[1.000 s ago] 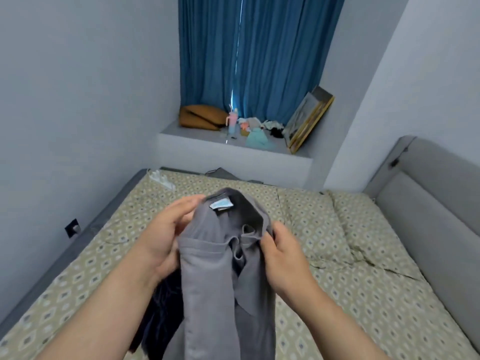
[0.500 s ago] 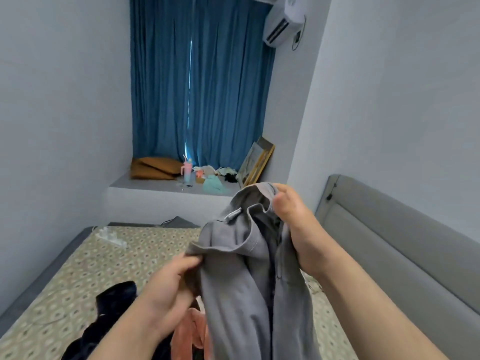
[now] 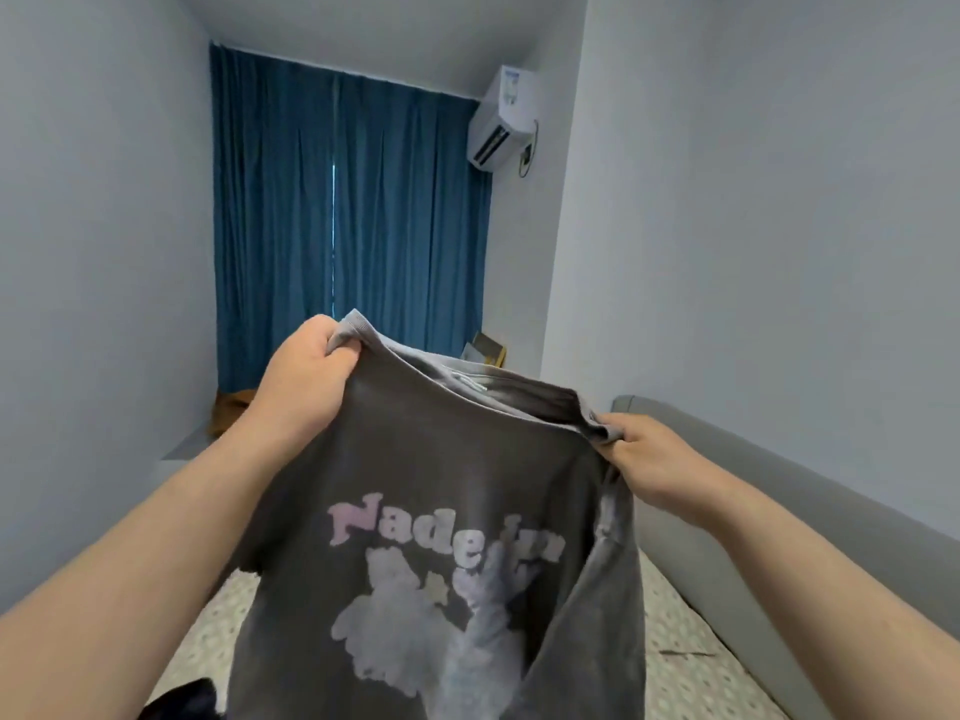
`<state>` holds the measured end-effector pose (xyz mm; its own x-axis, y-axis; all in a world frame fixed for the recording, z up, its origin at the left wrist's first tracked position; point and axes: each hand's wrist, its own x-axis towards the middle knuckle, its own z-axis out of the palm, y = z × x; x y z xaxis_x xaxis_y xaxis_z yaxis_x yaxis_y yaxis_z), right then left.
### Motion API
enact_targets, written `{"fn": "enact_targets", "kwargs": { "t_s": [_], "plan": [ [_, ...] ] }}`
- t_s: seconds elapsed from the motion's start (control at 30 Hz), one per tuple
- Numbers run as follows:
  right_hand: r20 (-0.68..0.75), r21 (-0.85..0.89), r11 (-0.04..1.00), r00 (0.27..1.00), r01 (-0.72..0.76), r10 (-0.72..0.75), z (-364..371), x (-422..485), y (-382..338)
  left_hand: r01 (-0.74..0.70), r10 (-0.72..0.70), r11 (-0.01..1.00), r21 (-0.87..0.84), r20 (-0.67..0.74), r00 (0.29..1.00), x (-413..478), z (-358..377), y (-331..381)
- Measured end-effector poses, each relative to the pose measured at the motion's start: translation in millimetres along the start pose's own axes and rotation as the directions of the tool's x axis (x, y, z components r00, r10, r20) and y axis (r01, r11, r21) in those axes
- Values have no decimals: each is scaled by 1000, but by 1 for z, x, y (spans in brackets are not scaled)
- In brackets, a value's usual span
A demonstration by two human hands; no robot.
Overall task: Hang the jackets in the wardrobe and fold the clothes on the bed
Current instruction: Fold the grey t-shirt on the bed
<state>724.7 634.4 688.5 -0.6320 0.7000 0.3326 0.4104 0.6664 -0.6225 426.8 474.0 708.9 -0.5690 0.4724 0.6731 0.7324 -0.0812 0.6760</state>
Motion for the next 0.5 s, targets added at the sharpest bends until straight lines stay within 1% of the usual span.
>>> {"fn": "enact_targets", "kwargs": {
  "t_s": [0.1,0.17,0.23,0.33,0.43,0.5],
  "plan": [
    [-35,54,997,998,-59,61,-16,4,4,-39,38,998,56,17,999,16,0,7],
    [-26,136,987,996,-83,88,-21,4,3,-38,36,997,64,31,999,21,-2,12],
    [-17,178,979,994,-102,107,-25,1,1,-26,22,997,73,51,998,25,-4,16],
    [-4,234,968,995,-93,96,-30,-2,1,21,-34,994,105,125,992,30,-8,20],
    [-45,255,965,996,-67,81,-40,-4,1,33,-67,985,170,197,978,33,-14,21],
    [-58,314,948,996,-51,73,-49,-7,0,36,-77,982,185,218,973,33,-17,20]
  ]
}}
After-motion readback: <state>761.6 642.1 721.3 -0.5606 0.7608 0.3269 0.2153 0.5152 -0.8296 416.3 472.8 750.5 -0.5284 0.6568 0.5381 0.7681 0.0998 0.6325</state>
